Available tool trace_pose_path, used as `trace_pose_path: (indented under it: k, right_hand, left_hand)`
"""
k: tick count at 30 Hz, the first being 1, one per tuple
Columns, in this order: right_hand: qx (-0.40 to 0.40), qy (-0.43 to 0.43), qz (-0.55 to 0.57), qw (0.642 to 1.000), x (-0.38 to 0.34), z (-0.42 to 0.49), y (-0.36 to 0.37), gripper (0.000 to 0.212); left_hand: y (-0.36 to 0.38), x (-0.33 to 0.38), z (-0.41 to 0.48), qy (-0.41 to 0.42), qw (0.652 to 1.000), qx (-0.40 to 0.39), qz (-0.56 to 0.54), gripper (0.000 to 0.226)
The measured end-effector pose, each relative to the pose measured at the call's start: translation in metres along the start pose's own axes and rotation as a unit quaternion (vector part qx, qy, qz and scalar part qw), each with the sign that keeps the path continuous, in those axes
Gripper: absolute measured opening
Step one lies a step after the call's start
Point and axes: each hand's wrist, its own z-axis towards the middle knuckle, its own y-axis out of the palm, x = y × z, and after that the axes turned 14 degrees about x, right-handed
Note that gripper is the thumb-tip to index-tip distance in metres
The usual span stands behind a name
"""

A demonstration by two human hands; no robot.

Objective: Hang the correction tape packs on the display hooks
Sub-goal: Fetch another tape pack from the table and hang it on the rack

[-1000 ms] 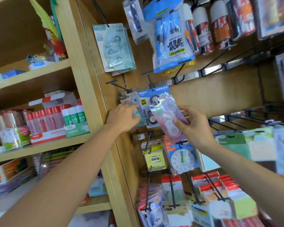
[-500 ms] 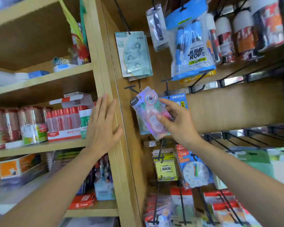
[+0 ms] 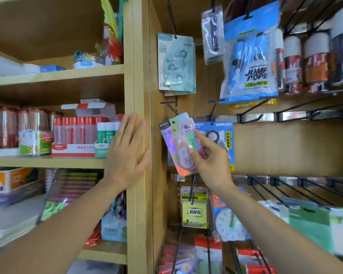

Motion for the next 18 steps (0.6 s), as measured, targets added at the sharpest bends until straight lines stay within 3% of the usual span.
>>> trace_pose_path:
  k: [18]
  right_hand:
    - [0.010,0.006,-0.057,0.998,-0.008,0.005,0.008,0.052]
  left_hand:
    - [0.001,0.000,-0.004,-0.012,1.000,0.009,-0.027,0.075]
